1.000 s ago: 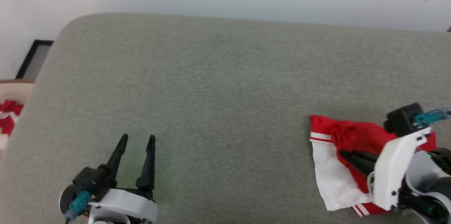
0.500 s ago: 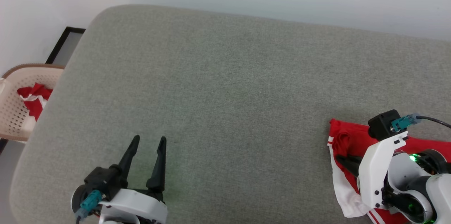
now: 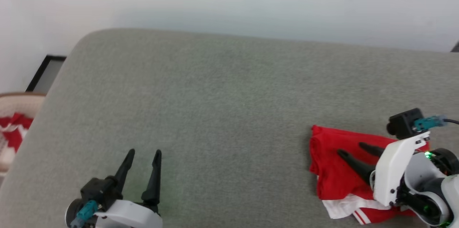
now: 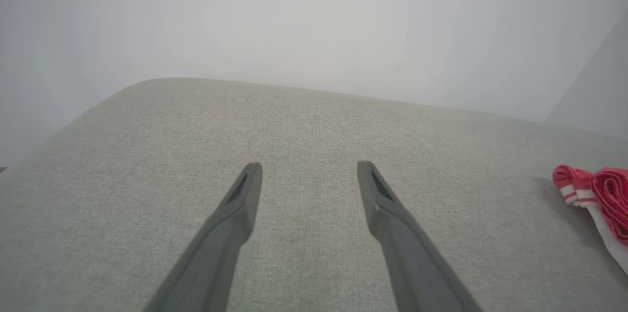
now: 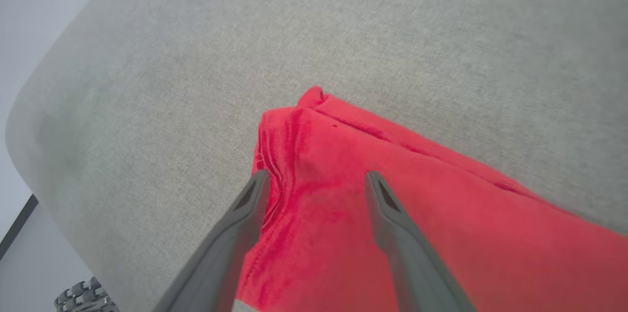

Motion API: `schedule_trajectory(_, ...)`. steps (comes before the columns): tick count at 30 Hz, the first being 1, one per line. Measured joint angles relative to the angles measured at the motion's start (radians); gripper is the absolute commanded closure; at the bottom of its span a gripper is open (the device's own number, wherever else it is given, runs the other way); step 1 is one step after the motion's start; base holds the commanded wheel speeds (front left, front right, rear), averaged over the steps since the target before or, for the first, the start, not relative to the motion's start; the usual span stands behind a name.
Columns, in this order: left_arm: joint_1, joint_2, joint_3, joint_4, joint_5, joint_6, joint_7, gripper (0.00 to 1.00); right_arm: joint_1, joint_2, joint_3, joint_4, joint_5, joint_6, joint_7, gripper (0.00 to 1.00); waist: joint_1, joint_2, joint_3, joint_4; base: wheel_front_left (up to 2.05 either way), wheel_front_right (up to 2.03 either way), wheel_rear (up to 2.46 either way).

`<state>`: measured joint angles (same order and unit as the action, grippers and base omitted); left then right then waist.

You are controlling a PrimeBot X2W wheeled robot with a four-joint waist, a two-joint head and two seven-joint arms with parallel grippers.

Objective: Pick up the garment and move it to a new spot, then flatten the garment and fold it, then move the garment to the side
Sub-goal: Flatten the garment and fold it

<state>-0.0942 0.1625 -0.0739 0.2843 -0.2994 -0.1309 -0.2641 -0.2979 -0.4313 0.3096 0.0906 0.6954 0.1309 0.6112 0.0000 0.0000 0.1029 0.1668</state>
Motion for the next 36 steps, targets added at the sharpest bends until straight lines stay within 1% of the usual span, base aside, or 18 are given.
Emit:
schedule_trajectory(3,0.008,0.002,0.002,0.016,0.000,0.000,0.000,0.00,0.002,-0.015,-0.014,0.016,0.000,0.000,-0.060,0.00,0.0000,0.0000,-0.020,-0.025,0.00,0.00,0.00)
schedule_trajectory(5,0.015,0.002,-0.002,0.030,0.000,0.000,0.000,0.00,0.004,-0.027,-0.018,0.035,-0.001,0.000,-0.125,0.00,0.0000,0.0000,-0.035,-0.040,0.00,0.00,0.00)
schedule_trajectory(7,0.019,0.001,-0.004,0.042,-0.009,0.000,0.000,0.00,0.015,-0.020,-0.033,0.079,0.016,0.000,-0.195,0.00,0.0000,0.0000,-0.050,-0.055,0.00,0.00,0.00)
schedule_trajectory(9,0.024,0.002,0.001,0.052,-0.009,0.000,0.000,0.00,0.027,-0.021,-0.025,0.127,0.015,0.000,-0.277,0.00,0.0000,0.0000,-0.066,-0.070,0.00,0.00,0.00)
schedule_trajectory(12,0.034,0.006,0.002,0.059,-0.018,0.000,0.000,0.00,0.025,-0.004,-0.044,0.216,0.011,0.000,-0.407,0.00,0.0000,0.0000,-0.084,-0.094,0.00,0.00,0.00)
schedule_trajectory(16,0.046,0.021,-0.012,0.043,-0.030,0.000,0.000,0.00,0.020,0.014,-0.065,0.315,-0.032,0.000,-0.569,0.00,0.0000,0.0000,-0.108,-0.120,0.00,0.00,0.00)
schedule_trajectory(17,0.046,0.021,-0.012,0.043,-0.030,0.000,0.000,0.00,0.020,0.014,-0.065,0.315,-0.032,0.000,-0.569,0.00,0.0000,0.0000,-0.108,-0.120,0.00,0.00,0.00)
schedule_trajectory(18,0.062,0.031,-0.006,0.041,-0.038,0.000,0.000,0.00,0.020,0.023,-0.070,0.354,-0.054,0.000,-0.634,0.00,0.0000,0.0000,-0.120,-0.130,0.00,0.00,0.00)
schedule_trajectory(22,0.086,0.035,-0.017,-0.004,-0.060,0.000,0.000,0.00,0.032,0.033,-0.065,0.387,-0.075,0.000,-0.736,0.00,0.0000,0.0000,-0.144,-0.143,0.00,0.00,0.00)
schedule_trajectory(26,0.119,0.041,-0.012,-0.014,-0.070,0.000,0.000,0.00,0.070,0.032,-0.058,0.391,-0.100,0.000,-0.794,0.00,0.0000,0.0000,-0.161,-0.143,0.00,0.00,0.00)
schedule_trajectory(30,0.155,0.039,0.001,-0.027,-0.069,0.000,0.000,0.00,0.097,0.031,-0.046,0.380,-0.137,0.000,-0.820,0.00,0.0000,0.0000,-0.180,-0.142,0.00,0.00,0.00)
schedule_trajectory(36,0.211,0.030,0.017,-0.047,-0.050,0.000,0.000,0.00,0.139,0.035,-0.092,0.339,-0.167,0.000,-0.840,0.00,0.0000,0.0000,-0.202,-0.134,0.00,0.00,0.00)
